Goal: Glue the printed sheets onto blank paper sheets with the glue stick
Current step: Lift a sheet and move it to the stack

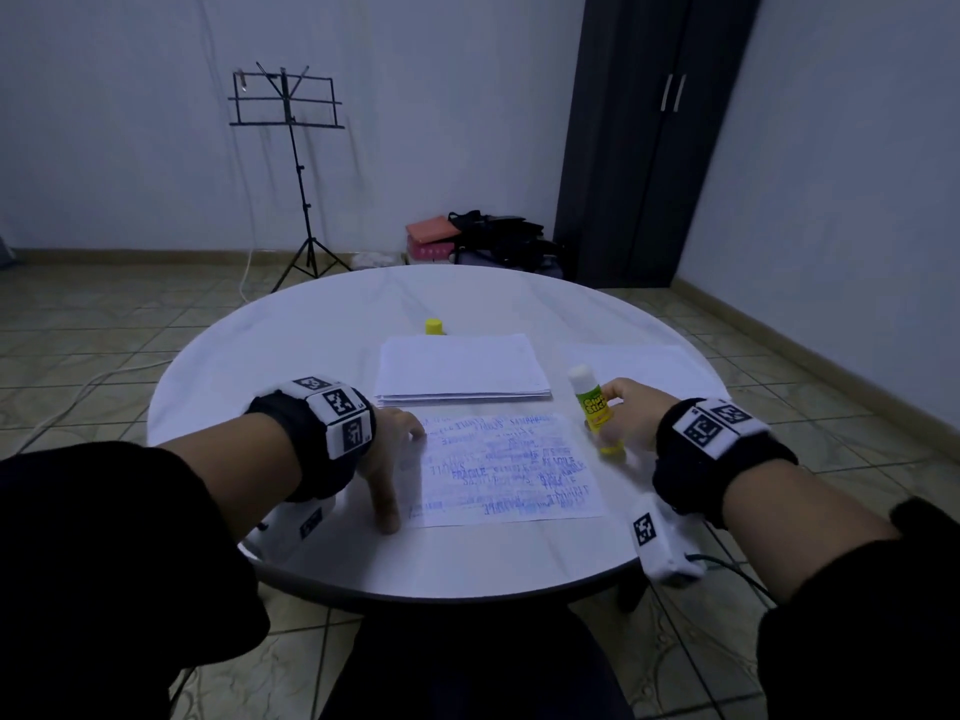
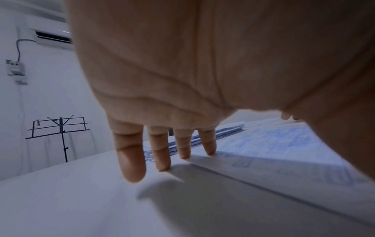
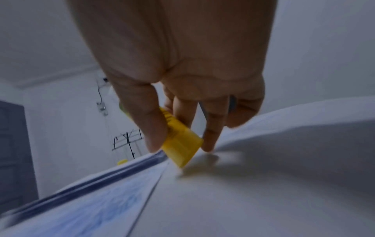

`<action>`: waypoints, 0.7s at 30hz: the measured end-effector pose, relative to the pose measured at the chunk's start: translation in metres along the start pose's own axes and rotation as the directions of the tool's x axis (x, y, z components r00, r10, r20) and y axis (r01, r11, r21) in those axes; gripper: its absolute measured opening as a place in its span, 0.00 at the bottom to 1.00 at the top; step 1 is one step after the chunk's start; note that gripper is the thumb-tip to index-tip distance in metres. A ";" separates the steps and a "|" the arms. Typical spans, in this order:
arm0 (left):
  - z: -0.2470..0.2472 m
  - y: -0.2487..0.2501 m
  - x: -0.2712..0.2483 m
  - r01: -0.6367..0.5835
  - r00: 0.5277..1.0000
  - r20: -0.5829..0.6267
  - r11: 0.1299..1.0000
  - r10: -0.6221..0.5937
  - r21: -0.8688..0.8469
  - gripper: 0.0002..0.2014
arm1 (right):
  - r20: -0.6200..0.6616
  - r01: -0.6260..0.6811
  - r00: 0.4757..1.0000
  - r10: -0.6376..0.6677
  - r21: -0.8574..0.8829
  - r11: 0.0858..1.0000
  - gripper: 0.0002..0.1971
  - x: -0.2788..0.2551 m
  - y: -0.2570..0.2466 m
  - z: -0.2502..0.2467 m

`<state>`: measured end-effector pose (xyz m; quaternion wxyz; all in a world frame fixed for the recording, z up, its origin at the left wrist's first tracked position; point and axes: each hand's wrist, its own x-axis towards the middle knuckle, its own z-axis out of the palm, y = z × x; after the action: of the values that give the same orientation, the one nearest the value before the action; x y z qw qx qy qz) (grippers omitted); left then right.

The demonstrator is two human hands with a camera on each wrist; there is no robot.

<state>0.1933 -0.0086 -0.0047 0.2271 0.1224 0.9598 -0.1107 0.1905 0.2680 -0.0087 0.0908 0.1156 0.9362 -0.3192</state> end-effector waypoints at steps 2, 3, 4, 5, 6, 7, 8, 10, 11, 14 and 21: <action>-0.001 0.000 -0.001 0.004 1.000 0.004 1.000 -0.004 0.008 0.55 | -0.005 -0.024 1.000 0.024 -0.055 0.998 0.21 0.002 -0.003 0.000; -0.001 0.001 -0.002 0.005 1.000 0.009 1.000 -0.005 0.014 0.55 | -0.010 -0.035 0.999 0.034 -0.083 0.996 0.20 0.003 -0.003 -0.001; -0.001 0.001 -0.002 0.005 1.000 0.012 1.000 -0.005 0.019 0.55 | -0.022 -0.040 0.999 0.038 -0.107 0.993 0.18 0.005 -0.002 -0.002; -0.001 0.001 -0.003 0.008 1.000 0.014 1.000 -0.008 0.022 0.55 | -0.039 -0.058 0.998 0.053 -0.134 0.989 0.18 0.005 -0.002 -0.004; -0.001 0.001 -0.004 0.010 1.000 0.014 1.000 -0.010 0.019 0.54 | -0.059 -0.074 0.996 0.066 -0.146 0.987 0.18 0.006 -0.001 -0.005; -0.001 0.001 -0.004 0.010 1.000 0.016 1.000 -0.011 0.017 0.54 | -0.071 -0.088 0.994 0.078 -0.147 0.985 0.18 0.005 -0.001 -0.006; -0.002 0.001 -0.005 0.011 1.000 0.023 1.000 -0.012 0.023 0.55 | -0.075 -0.088 0.994 0.078 -0.140 0.986 0.18 0.007 0.000 -0.007; -0.003 0.001 -0.004 0.013 0.999 0.036 0.999 -0.015 0.043 0.56 | -0.066 -0.089 0.995 0.081 -0.137 0.987 0.18 0.007 0.001 -0.009; -0.003 0.001 -0.003 0.013 0.999 0.035 0.999 -0.015 0.046 0.57 | -0.059 -0.086 0.995 0.078 -0.142 0.986 0.18 0.006 0.001 -0.009; -0.002 0.001 -0.001 0.009 1.000 0.012 0.999 -0.010 0.032 0.60 | -0.017 -0.074 0.997 0.072 -0.143 0.987 0.17 0.006 0.003 -0.010; -0.017 -0.004 0.005 0.021 0.999 0.035 0.999 -0.020 -0.043 0.50 | 0.055 -0.085 0.991 0.119 -0.418 0.904 0.27 0.013 0.010 -0.034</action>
<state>0.1811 -0.0074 0.0087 0.2453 0.1057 0.9591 -0.0942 0.1780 0.2985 0.0086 0.1668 0.1298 0.9710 -0.1122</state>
